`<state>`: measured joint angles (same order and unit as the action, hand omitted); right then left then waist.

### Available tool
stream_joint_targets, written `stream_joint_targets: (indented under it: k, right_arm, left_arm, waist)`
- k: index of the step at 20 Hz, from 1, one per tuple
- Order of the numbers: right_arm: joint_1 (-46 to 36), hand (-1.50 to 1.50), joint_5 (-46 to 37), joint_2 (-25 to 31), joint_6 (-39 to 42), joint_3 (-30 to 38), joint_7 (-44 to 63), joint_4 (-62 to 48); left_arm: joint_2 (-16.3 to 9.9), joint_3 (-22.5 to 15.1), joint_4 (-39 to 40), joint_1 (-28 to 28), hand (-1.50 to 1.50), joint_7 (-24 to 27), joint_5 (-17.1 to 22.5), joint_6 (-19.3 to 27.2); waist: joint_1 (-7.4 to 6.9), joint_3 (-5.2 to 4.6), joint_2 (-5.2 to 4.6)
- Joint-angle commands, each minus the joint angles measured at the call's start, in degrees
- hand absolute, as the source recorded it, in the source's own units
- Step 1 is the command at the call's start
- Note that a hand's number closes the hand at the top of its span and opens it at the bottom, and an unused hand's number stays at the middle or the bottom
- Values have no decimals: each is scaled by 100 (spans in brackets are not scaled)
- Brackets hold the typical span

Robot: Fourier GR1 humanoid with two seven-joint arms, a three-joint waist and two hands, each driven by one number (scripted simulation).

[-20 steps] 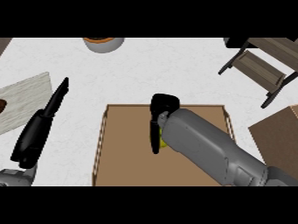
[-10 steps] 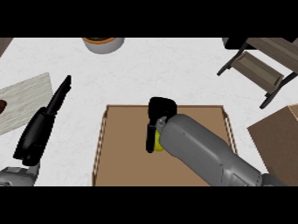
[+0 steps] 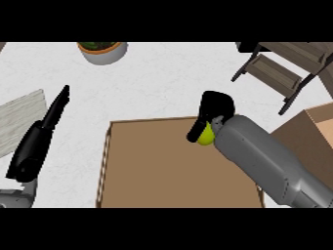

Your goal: Pick the pear from the tray and place it in the tiered basket

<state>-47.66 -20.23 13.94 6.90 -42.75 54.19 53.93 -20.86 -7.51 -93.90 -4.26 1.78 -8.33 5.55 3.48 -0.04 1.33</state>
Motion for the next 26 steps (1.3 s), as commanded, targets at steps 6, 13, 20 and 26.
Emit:
stream_joint_targets:
  k: [6,13,20,26]
  right_arm:
    - [296,150,71,4031,-325,1522,-1022,-17]
    - [845,150,1402,5955,-98,3119,-2611,197]
    - [1035,150,2510,7326,917,4432,-3572,360]
    - [1152,150,2946,7781,1195,5232,-3359,669]
  left_arm:
    - [-120,406,3,428,0,-42,26,251]
    - [20,203,-236,542,0,-34,20,200]
    - [-180,316,-289,410,0,121,75,-28]
    - [-39,227,91,36,0,218,85,-235]
  waist:
    - [820,7,194]
    - [518,16,86]
    - [172,6,-5]
    - [-125,-2,-88]
